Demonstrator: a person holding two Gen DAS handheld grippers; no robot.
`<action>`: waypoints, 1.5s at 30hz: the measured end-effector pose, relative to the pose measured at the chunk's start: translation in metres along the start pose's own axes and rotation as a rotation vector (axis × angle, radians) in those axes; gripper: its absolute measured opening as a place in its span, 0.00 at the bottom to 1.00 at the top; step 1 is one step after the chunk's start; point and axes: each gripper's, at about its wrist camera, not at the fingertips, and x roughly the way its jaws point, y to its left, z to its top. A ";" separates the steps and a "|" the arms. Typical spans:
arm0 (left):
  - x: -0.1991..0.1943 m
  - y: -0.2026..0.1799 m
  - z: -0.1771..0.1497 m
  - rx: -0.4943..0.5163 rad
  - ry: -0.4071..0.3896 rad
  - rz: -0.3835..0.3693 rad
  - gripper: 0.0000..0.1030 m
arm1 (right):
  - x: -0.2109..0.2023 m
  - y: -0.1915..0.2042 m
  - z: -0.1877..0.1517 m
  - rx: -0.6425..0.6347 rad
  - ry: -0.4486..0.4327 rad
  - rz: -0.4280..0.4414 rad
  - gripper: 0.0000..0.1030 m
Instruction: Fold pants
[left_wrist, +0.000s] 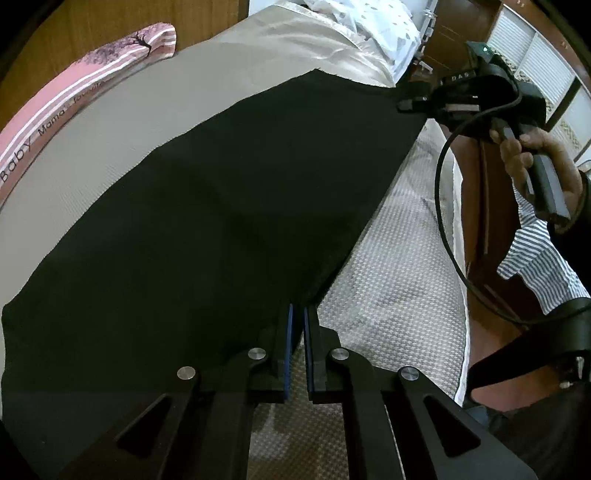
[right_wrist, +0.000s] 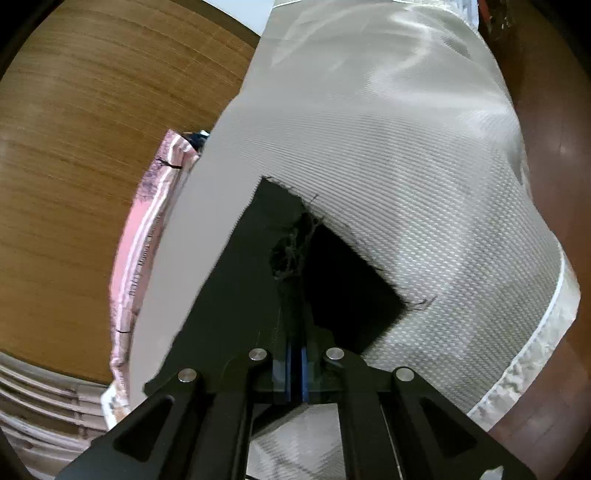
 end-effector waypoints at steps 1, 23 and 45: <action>0.000 0.000 -0.001 0.000 0.002 -0.003 0.08 | 0.002 -0.001 -0.001 -0.007 0.003 -0.011 0.04; -0.116 0.180 -0.093 -0.617 -0.294 0.166 0.46 | -0.008 -0.011 0.022 -0.052 -0.078 -0.253 0.20; -0.136 0.249 -0.189 -0.822 -0.344 0.225 0.46 | 0.184 0.342 -0.130 -0.871 0.568 0.178 0.27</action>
